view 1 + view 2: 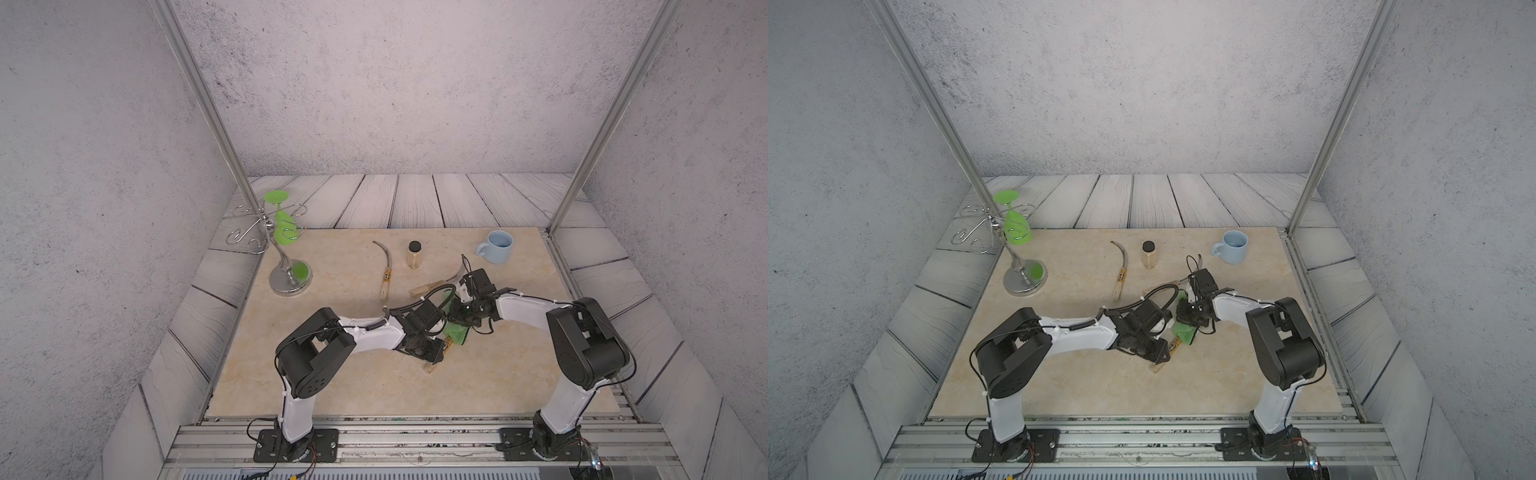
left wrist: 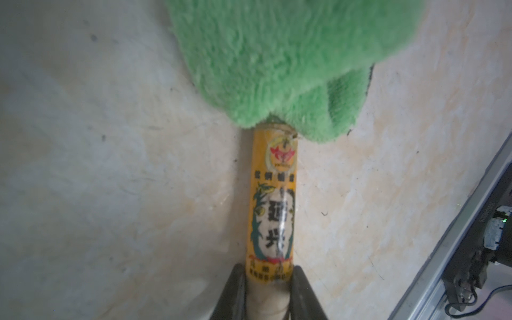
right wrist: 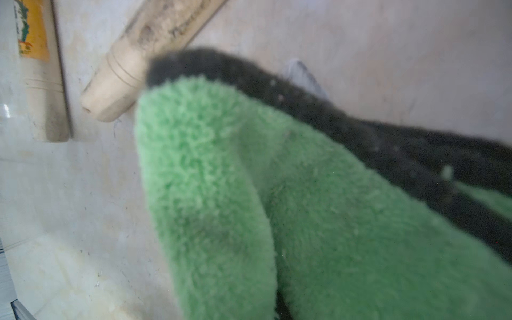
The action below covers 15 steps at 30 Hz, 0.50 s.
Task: Wipe small sickles with rags
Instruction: Wipe the small sickle.
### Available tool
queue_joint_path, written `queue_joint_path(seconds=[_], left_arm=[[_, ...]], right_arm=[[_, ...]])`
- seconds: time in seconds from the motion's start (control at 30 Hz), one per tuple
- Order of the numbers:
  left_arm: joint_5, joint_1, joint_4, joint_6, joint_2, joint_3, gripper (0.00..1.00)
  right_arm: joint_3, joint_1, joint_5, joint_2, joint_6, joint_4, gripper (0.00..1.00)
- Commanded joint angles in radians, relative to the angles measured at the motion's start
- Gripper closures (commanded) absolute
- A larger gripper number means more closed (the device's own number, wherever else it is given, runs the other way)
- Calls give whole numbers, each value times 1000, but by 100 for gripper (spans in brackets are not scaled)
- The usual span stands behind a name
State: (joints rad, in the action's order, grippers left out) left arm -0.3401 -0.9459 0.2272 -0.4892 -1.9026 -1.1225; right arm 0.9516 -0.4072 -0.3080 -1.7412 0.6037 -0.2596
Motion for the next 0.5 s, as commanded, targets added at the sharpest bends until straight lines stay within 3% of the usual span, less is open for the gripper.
queue_joint_path(seconds=[0.0,0.33,0.47], left_arm=[[136,53,38,-55,0,39,100],[134,51,77,-45,16,44,100],[136,51,116,-28,16,14,83]], right_arm=[[-62,-13,42,91,27,-332,84],[94,28,152,421,-40,-564,84],[112,45,178,465,-81,-622,83]])
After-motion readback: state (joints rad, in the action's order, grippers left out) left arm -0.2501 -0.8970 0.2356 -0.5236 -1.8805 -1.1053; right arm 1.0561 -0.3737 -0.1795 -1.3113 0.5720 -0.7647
